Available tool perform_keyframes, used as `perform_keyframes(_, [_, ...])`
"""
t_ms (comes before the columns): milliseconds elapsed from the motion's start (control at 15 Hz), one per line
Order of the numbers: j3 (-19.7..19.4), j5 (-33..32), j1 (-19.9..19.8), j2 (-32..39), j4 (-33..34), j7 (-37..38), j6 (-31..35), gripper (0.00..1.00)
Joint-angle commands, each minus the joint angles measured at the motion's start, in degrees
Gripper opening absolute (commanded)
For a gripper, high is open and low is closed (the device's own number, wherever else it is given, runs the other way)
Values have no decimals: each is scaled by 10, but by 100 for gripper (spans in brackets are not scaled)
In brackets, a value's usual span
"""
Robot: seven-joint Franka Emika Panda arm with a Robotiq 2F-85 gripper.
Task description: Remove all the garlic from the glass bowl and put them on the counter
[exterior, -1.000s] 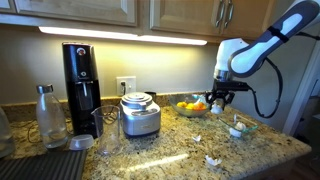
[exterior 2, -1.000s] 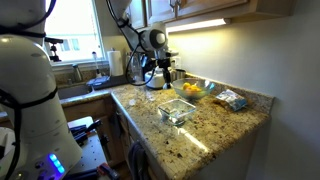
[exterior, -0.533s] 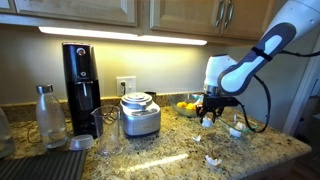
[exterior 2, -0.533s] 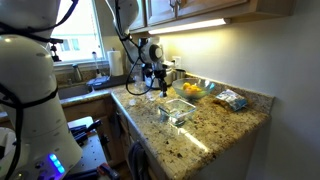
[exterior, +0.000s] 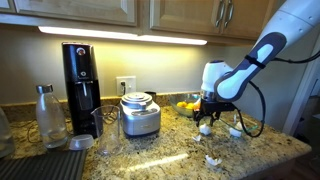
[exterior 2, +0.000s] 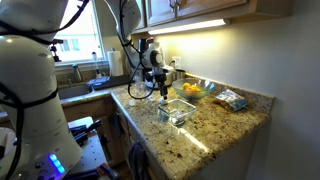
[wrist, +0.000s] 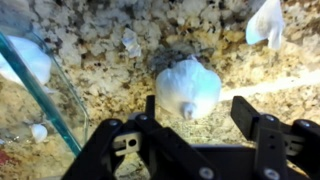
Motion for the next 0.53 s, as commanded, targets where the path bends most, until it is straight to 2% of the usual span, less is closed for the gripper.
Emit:
perform_keyframes(0, [-5,15,-9,-75,-43,-45,-21,100])
perform_keyframes(467, [-34,5,-38,-129,-49,-51,-67,100])
